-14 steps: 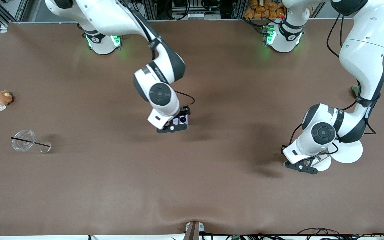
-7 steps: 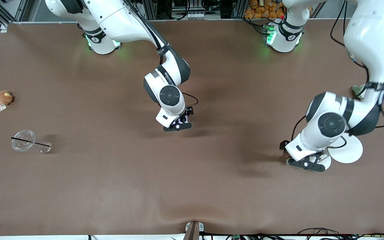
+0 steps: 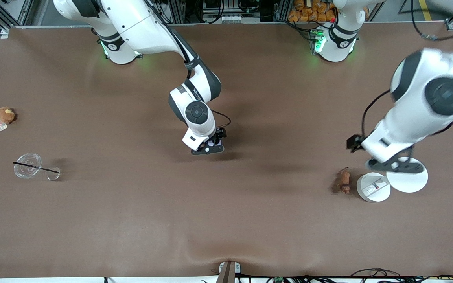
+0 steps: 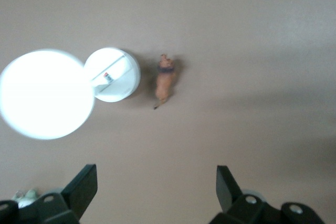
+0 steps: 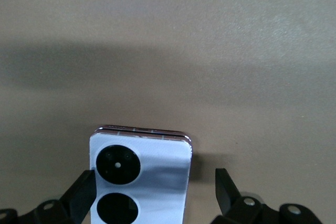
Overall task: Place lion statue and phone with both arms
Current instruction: 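Set the lion beside the lamp while the right gripper lowers onto the phone, then raise the left gripper away while the right gripper grasps the phone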
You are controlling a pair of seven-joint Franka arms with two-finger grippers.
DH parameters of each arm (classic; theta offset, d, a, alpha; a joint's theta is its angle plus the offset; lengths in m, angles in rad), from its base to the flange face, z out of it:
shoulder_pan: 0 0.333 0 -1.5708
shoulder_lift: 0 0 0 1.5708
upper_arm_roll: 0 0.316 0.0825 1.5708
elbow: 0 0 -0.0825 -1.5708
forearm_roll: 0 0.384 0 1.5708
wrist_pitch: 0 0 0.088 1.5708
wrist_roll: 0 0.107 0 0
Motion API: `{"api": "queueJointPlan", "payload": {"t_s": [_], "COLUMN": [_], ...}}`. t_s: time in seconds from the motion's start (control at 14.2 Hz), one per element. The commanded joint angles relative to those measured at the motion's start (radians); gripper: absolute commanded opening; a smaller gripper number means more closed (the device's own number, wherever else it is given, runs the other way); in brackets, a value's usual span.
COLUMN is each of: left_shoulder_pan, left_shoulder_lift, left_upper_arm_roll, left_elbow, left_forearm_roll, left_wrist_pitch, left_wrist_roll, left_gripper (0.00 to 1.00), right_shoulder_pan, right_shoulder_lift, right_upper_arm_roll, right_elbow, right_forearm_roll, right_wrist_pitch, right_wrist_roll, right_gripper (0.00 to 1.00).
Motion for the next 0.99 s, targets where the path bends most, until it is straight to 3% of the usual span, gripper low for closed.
{"api": "queueJointPlan", "payload": {"t_s": [0.0, 0.42, 0.92], "left_shoulder_pan": [0.010, 0.100, 0.133], "left_shoulder_lift": [-0.042, -0.211, -0.240], "left_upper_arm_roll": [0.003, 0.005, 0.006], "left_elbow": [0.081, 0.079, 0.081], "left_forearm_roll": [-0.019, -0.158, -0.189], "left_wrist_pitch": [-0.132, -0.219, -0.236], "left_wrist_roll": [0.010, 0.016, 0.018], "left_gripper": [1.00, 1.00, 1.00], "right_shoulder_pan": [0.016, 0.021, 0.036], "right_shoulder_lift": [-0.002, 0.004, 0.021], "right_upper_arm_roll": [-0.007, -0.007, -0.007], "right_elbow": [-0.002, 0.004, 0.002], "right_forearm_roll": [0.011, 0.014, 0.020], "right_wrist_pitch": [0.009, 0.021, 0.029], "right_wrist_roll": [0.016, 0.020, 0.037], "right_gripper": [1.00, 1.00, 1.00]}}
